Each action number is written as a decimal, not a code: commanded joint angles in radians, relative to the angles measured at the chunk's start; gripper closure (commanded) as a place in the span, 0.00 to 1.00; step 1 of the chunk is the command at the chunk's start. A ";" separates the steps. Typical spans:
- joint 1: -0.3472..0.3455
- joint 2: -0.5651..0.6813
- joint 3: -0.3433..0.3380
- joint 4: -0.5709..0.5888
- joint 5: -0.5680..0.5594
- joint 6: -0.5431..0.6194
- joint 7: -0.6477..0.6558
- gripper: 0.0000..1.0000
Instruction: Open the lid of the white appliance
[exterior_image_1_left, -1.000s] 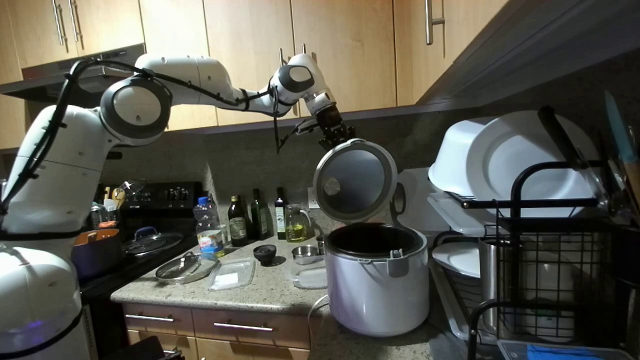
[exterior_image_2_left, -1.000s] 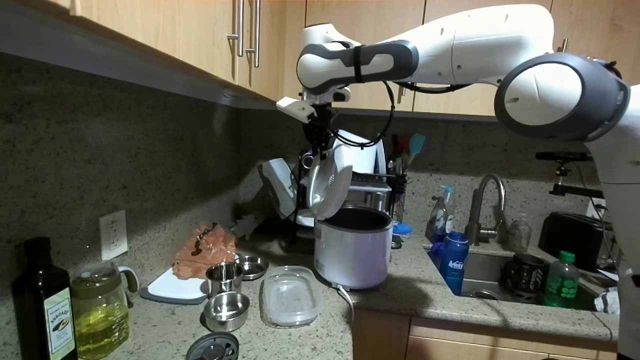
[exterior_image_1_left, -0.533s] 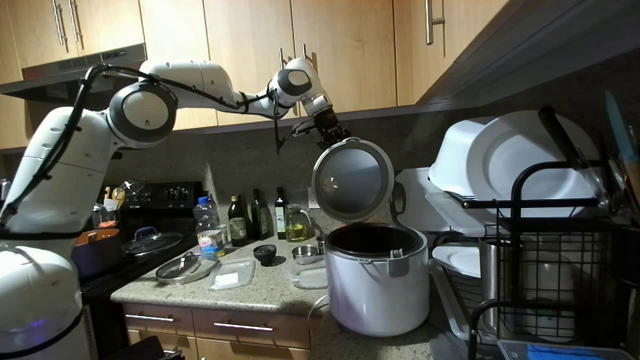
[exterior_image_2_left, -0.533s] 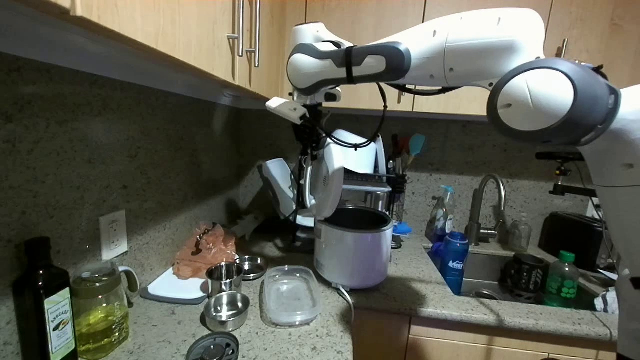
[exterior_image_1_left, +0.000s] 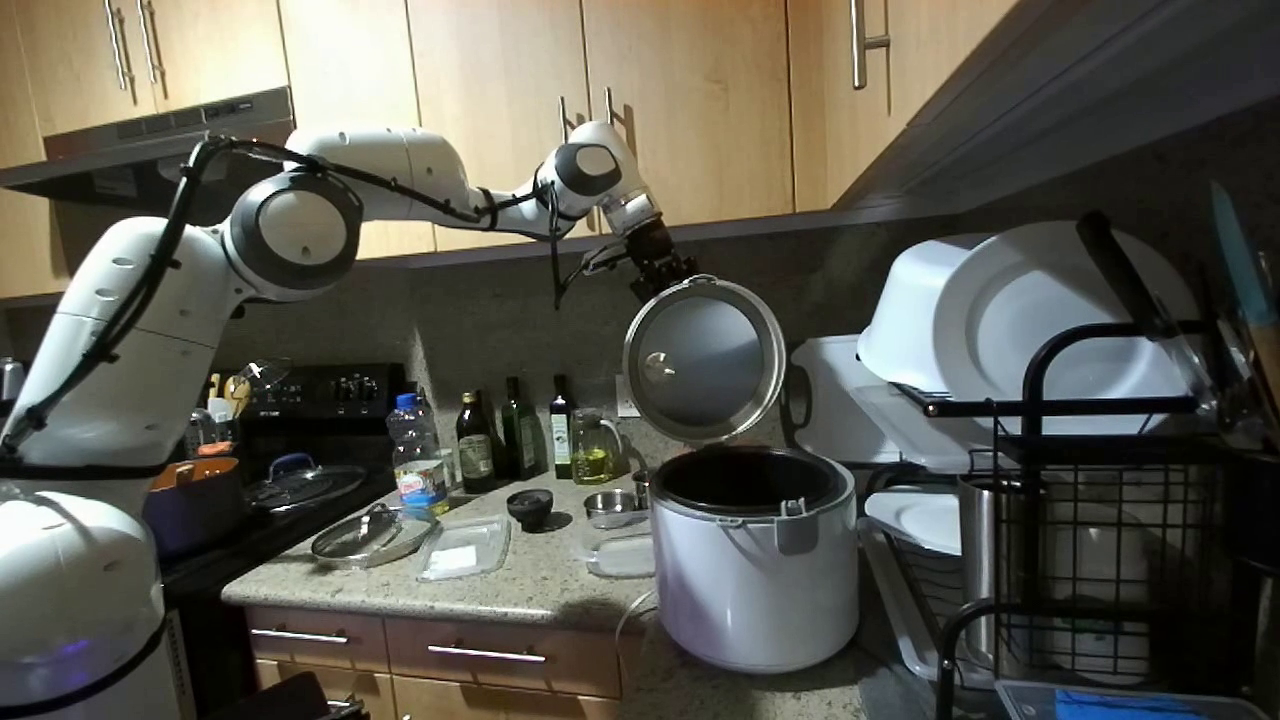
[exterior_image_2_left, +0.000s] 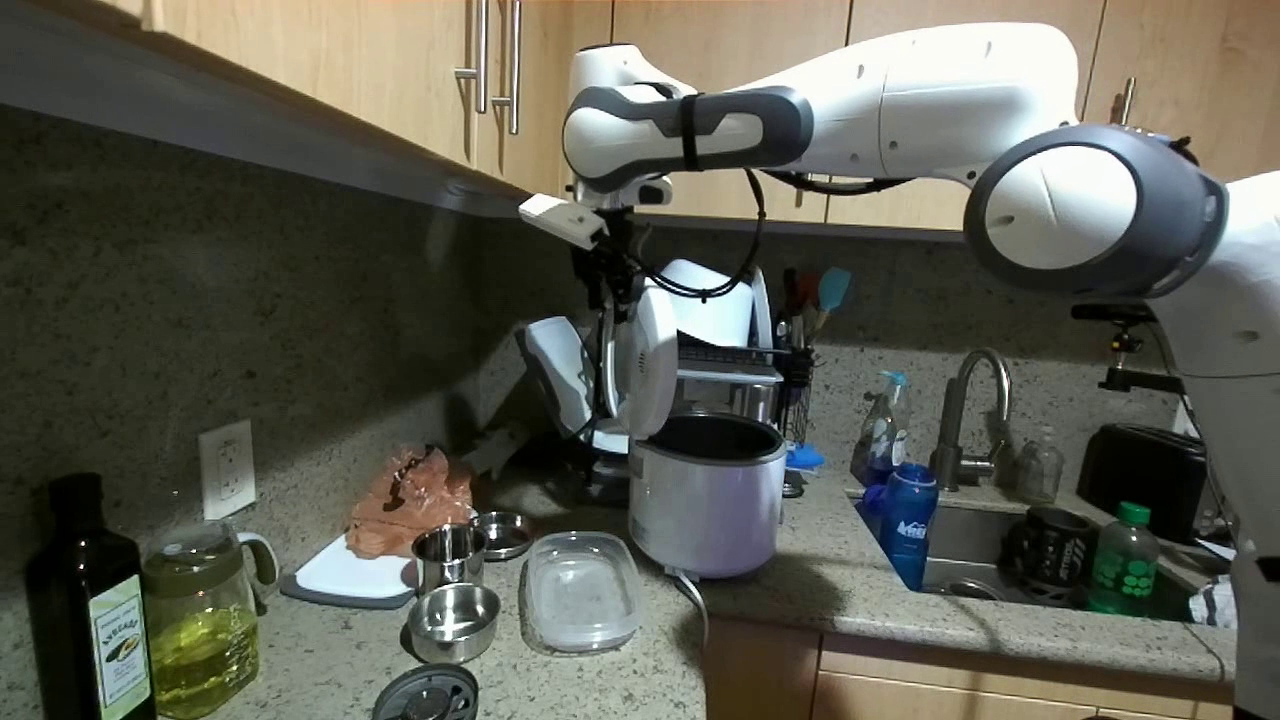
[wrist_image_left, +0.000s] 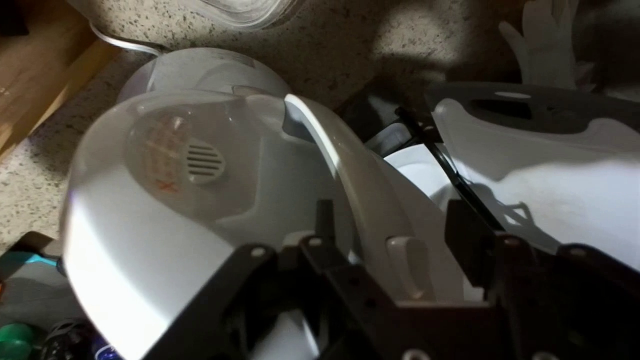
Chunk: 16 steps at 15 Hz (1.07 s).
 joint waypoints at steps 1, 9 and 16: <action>-0.001 0.018 0.012 0.039 0.006 0.004 -0.033 0.09; 0.005 0.008 0.034 0.042 0.002 0.010 -0.057 0.00; 0.037 -0.046 0.048 -0.008 -0.006 0.038 -0.058 0.00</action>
